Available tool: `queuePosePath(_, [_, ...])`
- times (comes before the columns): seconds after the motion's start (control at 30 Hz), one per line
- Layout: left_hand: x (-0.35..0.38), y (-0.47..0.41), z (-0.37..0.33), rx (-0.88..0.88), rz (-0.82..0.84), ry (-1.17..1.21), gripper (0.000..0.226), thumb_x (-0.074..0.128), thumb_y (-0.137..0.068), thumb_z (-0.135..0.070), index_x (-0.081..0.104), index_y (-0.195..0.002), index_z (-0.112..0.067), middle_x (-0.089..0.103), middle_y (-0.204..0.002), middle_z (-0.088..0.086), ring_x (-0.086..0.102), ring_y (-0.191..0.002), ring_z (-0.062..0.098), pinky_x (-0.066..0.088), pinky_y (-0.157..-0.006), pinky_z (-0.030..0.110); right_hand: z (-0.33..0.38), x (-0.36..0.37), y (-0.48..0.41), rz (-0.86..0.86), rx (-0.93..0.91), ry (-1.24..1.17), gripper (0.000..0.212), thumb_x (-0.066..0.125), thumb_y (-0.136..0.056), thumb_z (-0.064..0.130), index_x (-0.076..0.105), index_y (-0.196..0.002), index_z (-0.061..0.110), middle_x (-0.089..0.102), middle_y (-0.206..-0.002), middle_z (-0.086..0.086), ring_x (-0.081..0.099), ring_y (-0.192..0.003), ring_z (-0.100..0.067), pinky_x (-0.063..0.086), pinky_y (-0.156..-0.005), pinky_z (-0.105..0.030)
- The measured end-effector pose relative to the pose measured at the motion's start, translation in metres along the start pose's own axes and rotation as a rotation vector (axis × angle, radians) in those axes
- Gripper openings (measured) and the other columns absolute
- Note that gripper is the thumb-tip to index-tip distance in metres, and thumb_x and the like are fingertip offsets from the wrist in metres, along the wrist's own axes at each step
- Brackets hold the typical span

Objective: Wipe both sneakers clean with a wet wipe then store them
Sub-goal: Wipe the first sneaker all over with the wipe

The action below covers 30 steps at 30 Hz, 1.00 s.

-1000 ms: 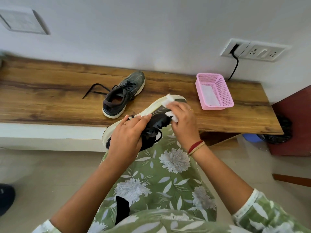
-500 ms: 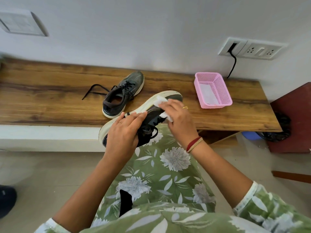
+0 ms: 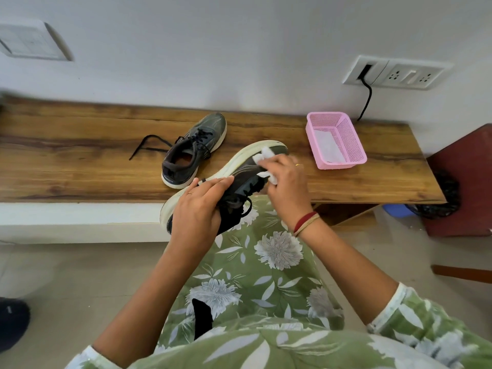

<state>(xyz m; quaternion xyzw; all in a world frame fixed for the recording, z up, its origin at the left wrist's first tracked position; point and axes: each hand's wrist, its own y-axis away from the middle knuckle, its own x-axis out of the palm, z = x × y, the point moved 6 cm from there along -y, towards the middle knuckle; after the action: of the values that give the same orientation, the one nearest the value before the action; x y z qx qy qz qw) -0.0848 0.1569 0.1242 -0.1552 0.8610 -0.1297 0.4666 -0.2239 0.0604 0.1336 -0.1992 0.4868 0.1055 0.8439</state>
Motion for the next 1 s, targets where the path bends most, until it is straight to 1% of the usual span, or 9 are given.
queuePosePath(0.13, [-0.004, 0.004, 0.001, -0.031, -0.010, 0.037, 0.054, 0.032, -0.075, -0.010, 0.064, -0.118, -0.010, 0.069, -0.109, 0.003, 0.057, -0.101, 0.019, 0.035, -0.105, 0.040, 0.012, 0.001, 0.004, 0.035, -0.166, 0.031, 0.043, 0.053, -0.075, -0.009, 0.067, -0.112, 0.009, 0.062, -0.096, -0.007, 0.051, -0.092, -0.023, 0.044, -0.077, -0.031])
queuePosePath(0.23, [-0.004, 0.004, -0.004, -0.025, 0.003, 0.045, 0.052, 0.033, -0.076, -0.011, 0.065, -0.118, -0.010, 0.069, -0.108, 0.003, 0.061, -0.100, 0.022, 0.035, -0.105, 0.040, -0.009, -0.012, -0.008, -0.075, -0.105, 0.164, 0.043, 0.053, -0.074, -0.012, 0.067, -0.110, 0.006, 0.065, -0.101, -0.010, 0.056, -0.095, -0.032, 0.048, -0.076, -0.039])
queuePosePath(0.4, [-0.005, 0.003, 0.000, -0.041, -0.007, 0.041, 0.055, 0.031, -0.073, -0.010, 0.065, -0.116, -0.010, 0.070, -0.106, 0.004, 0.053, -0.098, 0.016, 0.038, -0.101, 0.042, 0.015, 0.008, 0.012, 0.078, -0.144, 0.024, 0.051, 0.056, -0.073, -0.016, 0.062, -0.119, 0.006, 0.062, -0.111, -0.008, 0.051, -0.106, -0.026, 0.035, -0.090, -0.025])
queuePosePath(0.53, [-0.007, 0.007, -0.002, -0.045, -0.014, 0.051, 0.052, 0.043, -0.069, 0.003, 0.066, -0.115, -0.010, 0.070, -0.105, 0.004, 0.052, -0.099, 0.014, 0.038, -0.098, 0.040, -0.020, -0.006, -0.004, 0.018, -0.101, 0.157, 0.042, 0.044, -0.083, -0.005, 0.060, -0.120, 0.004, 0.061, -0.116, -0.013, 0.052, -0.106, -0.031, 0.047, -0.089, -0.040])
queuePosePath(0.63, [-0.009, 0.005, -0.004, -0.061, -0.021, 0.075, 0.053, 0.047, -0.067, 0.003, 0.067, -0.114, -0.012, 0.070, -0.104, 0.002, 0.060, -0.093, 0.020, 0.049, -0.078, 0.034, -0.025, -0.004, -0.004, 0.006, 0.035, 0.077, 0.046, 0.048, -0.084, -0.008, 0.055, -0.128, 0.007, 0.055, -0.126, -0.008, 0.045, -0.118, -0.025, 0.028, -0.100, -0.019])
queuePosePath(0.7, [-0.008, 0.004, -0.001, -0.079, -0.014, 0.078, 0.055, 0.045, -0.066, 0.001, 0.066, -0.115, -0.014, 0.070, -0.105, 0.002, 0.064, -0.091, 0.026, 0.051, -0.070, 0.033, -0.001, 0.005, 0.008, 0.068, -0.031, -0.038, 0.050, 0.051, -0.079, -0.015, 0.059, -0.123, 0.008, 0.057, -0.123, -0.005, 0.044, -0.117, -0.022, 0.022, -0.098, -0.014])
queuePosePath(0.8, [-0.008, 0.002, 0.001, -0.087, -0.016, 0.072, 0.057, 0.045, -0.066, 0.000, 0.066, -0.116, -0.016, 0.070, -0.106, 0.003, 0.064, -0.091, 0.028, 0.051, -0.068, 0.034, 0.010, 0.007, 0.014, 0.090, -0.181, -0.036, 0.052, 0.053, -0.074, -0.018, 0.061, -0.120, 0.006, 0.061, -0.117, -0.007, 0.049, -0.110, -0.026, 0.031, -0.093, -0.022])
queuePosePath(0.93, [-0.007, 0.003, -0.003, -0.084, -0.017, 0.096, 0.056, 0.045, -0.068, 0.000, 0.066, -0.117, -0.016, 0.069, -0.107, 0.003, 0.064, -0.093, 0.025, 0.053, -0.070, 0.034, -0.030, -0.012, -0.015, -0.016, -0.029, 0.081, 0.047, 0.055, -0.080, -0.010, 0.059, -0.124, 0.007, 0.060, -0.120, -0.009, 0.047, -0.113, -0.028, 0.040, -0.097, -0.034])
queuePosePath(1.0, [-0.006, 0.002, 0.000, -0.114, -0.018, 0.135, 0.056, 0.045, -0.068, -0.001, 0.066, -0.118, -0.017, 0.069, -0.108, 0.002, 0.064, -0.094, 0.024, 0.053, -0.071, 0.036, -0.018, -0.010, -0.013, 0.001, -0.067, 0.051, 0.046, 0.056, -0.078, -0.012, 0.062, -0.120, 0.007, 0.061, -0.119, -0.009, 0.049, -0.113, -0.027, 0.037, -0.096, -0.028])
